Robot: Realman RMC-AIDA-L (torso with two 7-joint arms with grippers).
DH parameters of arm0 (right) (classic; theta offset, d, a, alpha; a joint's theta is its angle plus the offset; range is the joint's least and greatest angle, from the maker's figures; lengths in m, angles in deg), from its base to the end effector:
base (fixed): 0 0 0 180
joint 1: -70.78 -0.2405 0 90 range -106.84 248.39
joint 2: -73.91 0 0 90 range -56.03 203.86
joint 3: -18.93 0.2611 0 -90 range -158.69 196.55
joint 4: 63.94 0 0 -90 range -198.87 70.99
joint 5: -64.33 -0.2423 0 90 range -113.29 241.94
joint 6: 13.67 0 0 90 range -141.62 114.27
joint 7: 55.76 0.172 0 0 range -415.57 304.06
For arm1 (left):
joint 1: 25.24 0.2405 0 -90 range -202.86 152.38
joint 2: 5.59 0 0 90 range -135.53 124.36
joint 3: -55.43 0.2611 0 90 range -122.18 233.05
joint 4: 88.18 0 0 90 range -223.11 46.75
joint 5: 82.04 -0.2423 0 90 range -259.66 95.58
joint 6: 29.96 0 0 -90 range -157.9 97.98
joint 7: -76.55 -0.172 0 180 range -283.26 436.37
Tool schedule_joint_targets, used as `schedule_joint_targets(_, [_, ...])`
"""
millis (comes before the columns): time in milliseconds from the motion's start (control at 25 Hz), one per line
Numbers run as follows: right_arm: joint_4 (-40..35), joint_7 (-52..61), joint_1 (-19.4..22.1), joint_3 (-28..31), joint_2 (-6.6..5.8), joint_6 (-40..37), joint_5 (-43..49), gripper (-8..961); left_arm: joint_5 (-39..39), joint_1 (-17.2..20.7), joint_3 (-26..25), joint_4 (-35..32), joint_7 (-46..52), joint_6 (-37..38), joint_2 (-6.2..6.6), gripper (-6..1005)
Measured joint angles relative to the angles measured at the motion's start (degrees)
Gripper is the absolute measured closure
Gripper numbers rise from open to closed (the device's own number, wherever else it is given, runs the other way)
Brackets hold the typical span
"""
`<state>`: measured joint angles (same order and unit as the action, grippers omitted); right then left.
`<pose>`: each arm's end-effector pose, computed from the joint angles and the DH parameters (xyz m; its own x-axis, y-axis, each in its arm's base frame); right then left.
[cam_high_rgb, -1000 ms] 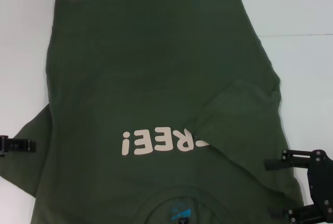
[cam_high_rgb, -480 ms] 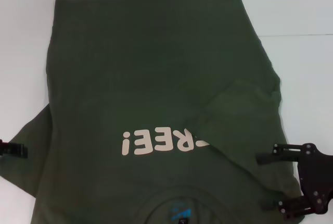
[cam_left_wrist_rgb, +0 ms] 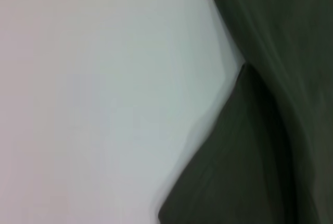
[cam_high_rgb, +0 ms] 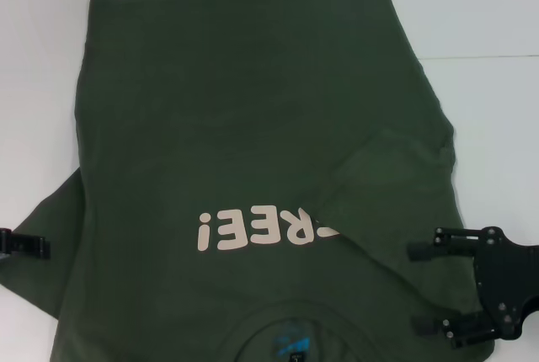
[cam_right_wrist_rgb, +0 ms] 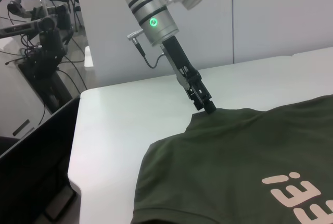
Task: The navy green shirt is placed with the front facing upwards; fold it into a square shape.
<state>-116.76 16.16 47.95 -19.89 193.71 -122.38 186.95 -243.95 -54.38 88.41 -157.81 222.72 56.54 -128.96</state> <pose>0.2853 0.3014 0.0100 0.9070 -0.1723 -0.3841 -0.2116 -0.9754 -0.0619 -0.3554 0.3616 0.0663 0.1668 0.9325 0.3203 0.8925 -0.0048 -0.4510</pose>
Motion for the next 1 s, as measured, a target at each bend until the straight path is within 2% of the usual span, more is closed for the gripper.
schedule_joint_targets(1000, [0.0, 2.04, -1.2, -1.08, -0.19, 2.71, 0.06, 37, -1.66, -1.26, 0.07, 3.87, 0.22, -1.59, 0.67, 202])
